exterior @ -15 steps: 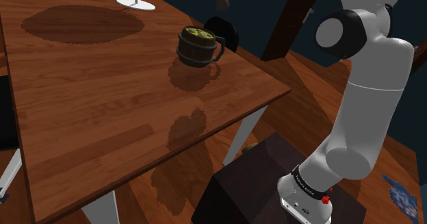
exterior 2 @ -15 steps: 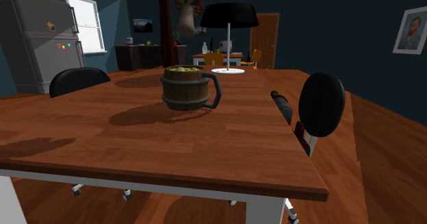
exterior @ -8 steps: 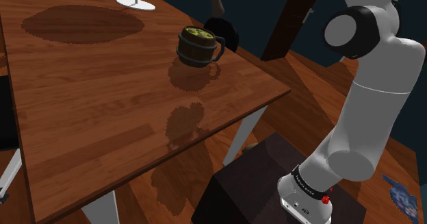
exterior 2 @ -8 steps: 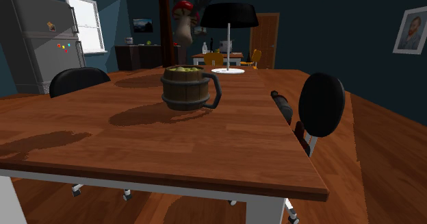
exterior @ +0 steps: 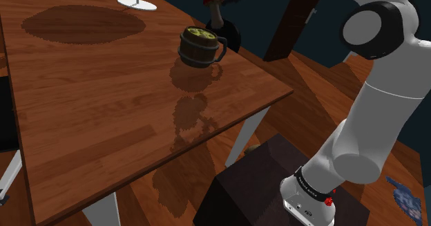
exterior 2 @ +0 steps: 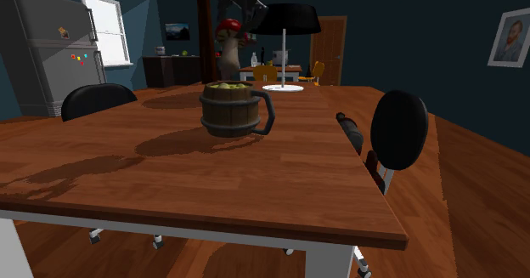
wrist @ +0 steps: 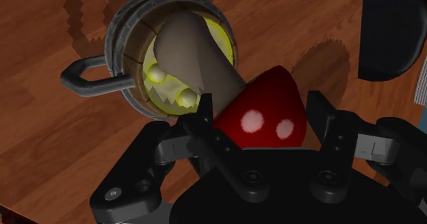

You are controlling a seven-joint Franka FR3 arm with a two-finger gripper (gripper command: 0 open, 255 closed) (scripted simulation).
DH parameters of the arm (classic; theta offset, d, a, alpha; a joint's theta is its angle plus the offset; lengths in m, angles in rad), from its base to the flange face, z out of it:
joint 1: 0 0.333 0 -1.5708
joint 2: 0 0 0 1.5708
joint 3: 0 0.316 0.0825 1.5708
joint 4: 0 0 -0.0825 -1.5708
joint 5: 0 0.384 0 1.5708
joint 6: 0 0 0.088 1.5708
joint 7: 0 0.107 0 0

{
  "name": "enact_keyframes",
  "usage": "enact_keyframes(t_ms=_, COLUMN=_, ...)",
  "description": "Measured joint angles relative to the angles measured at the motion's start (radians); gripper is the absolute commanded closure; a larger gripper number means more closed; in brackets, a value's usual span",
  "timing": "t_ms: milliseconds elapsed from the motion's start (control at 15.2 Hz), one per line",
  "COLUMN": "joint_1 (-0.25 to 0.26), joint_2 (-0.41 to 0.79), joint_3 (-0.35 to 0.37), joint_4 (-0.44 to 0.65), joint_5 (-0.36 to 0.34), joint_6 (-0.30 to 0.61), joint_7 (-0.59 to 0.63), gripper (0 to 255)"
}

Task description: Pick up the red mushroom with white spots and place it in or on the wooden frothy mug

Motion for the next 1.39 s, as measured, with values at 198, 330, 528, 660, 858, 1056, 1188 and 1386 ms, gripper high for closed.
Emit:
enact_keyframes(t_ms=198, joint_1=0.014, joint_2=-0.020, joint_3=0.002, joint_4=-0.064, joint_5=-0.008, joint_6=0.043, joint_7=-0.019, gripper=255)
enact_keyframes(t_ms=330, joint_1=0.021, joint_2=-0.034, joint_3=0.003, joint_4=-0.110, joint_5=-0.013, joint_6=0.071, joint_7=-0.035, gripper=255)
enact_keyframes(t_ms=528, joint_1=0.024, joint_2=-0.040, joint_3=0.004, joint_4=-0.139, joint_5=-0.014, joint_6=0.092, joint_7=-0.046, gripper=255)
enact_keyframes(t_ms=660, joint_1=0.025, joint_2=-0.042, joint_3=0.004, joint_4=-0.140, joint_5=-0.014, joint_6=0.094, joint_7=-0.047, gripper=255)
enact_keyframes(t_ms=858, joint_1=0.025, joint_2=-0.042, joint_3=0.004, joint_4=-0.142, joint_5=-0.014, joint_6=0.094, joint_7=-0.048, gripper=255)
enact_keyframes(t_ms=1056, joint_1=0.025, joint_2=-0.041, joint_3=0.004, joint_4=-0.142, joint_5=-0.014, joint_6=0.094, joint_7=-0.048, gripper=0)
enact_keyframes(t_ms=1188, joint_1=0.025, joint_2=-0.042, joint_3=0.004, joint_4=-0.141, joint_5=-0.014, joint_6=0.094, joint_7=-0.048, gripper=0)
enact_keyframes(t_ms=1386, joint_1=0.019, joint_2=-0.039, joint_3=0.001, joint_4=-0.124, joint_5=-0.013, joint_6=0.078, joint_7=-0.045, gripper=0)
